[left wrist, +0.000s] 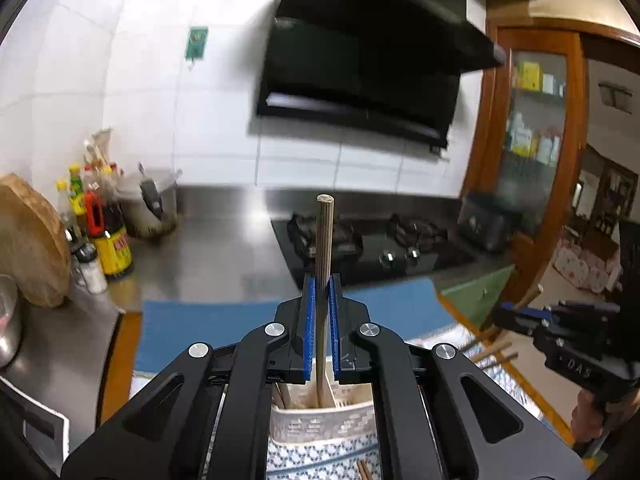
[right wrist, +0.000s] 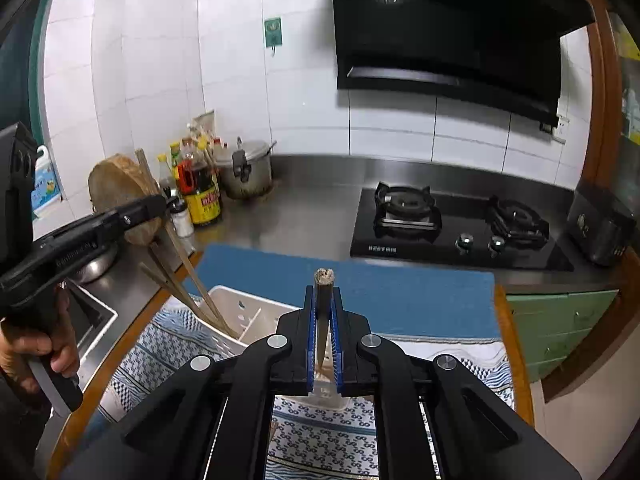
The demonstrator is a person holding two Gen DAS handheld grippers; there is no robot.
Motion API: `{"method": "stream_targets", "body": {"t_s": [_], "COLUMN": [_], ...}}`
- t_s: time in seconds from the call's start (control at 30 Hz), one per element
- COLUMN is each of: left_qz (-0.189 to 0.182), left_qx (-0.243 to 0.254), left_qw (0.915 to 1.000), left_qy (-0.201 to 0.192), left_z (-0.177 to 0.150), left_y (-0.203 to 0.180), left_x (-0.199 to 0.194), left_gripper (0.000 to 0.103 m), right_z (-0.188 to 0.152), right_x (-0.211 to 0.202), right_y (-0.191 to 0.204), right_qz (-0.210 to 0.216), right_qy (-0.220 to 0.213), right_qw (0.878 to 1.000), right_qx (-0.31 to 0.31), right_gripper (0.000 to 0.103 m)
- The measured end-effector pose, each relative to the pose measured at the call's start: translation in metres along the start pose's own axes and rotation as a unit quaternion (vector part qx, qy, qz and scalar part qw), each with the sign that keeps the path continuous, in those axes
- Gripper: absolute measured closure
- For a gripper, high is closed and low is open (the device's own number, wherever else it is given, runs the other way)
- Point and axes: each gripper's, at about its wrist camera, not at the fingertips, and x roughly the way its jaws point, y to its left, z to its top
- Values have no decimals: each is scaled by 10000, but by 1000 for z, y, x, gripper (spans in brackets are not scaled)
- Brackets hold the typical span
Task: Organize utensils
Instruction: 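Insert both chopsticks into the white holder and open both grippers, then move both open grippers back toward the remaining chopsticks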
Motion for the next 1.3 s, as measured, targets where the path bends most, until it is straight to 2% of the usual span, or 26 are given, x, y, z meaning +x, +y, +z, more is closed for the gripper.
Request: {"method": "stream_targets", "body": {"t_s": [0.2, 0.33, 0.4, 0.43, 0.47, 0.53, 0.6, 0.8, 0.97, 1.1, 1.3], "left_qz": [17, 29, -18, -41, -43, -49, -40, 22, 65, 156, 369], "left_qx": [60, 109, 95, 70, 57, 55, 91, 140, -19, -228, -372], "left_qw": [9994, 9990, 9989, 9988, 9989, 9991, 9992, 9991, 9989, 9983, 9969], "left_qy": [349, 422, 469, 476, 471, 422, 387, 393, 471, 516, 581], "left_z": [-17, -21, -22, -22, -22, -25, -28, -54, -84, -105, -130], "left_y": [6, 7, 8, 8, 8, 8, 5, -2, 1, 7, 14], "left_x": [15, 15, 13, 11, 9, 1, -7, -35, -56, -70, -85], "left_gripper": [95, 94, 93, 89, 78, 68, 67, 56, 39, 33, 24], "right_z": [-9, -11, -13, -16, -19, -26, -38, -99, -160, -203, -245], "right_x": [10, 0, -7, -13, -18, -27, -33, -35, -29, -21, -7], "right_y": [3, 8, 11, 13, 15, 19, 22, 33, 46, 60, 82], "right_qz": [-94, -168, -189, -185, -160, -109, -53, 122, 128, 283, 351], "right_qy": [81, -52, -123, -157, -180, -203, -166, 370, 913, 1385, 1798], "right_qw": [9999, 9996, 9993, 9993, 9993, 9993, 9995, 9992, 9954, 9888, 9810], "right_qx": [-98, -229, -282, -299, -299, -291, -258, 40, 259, 485, 643], "right_gripper": [94, 81, 80, 78, 77, 75, 74, 75, 75, 75, 75]}}
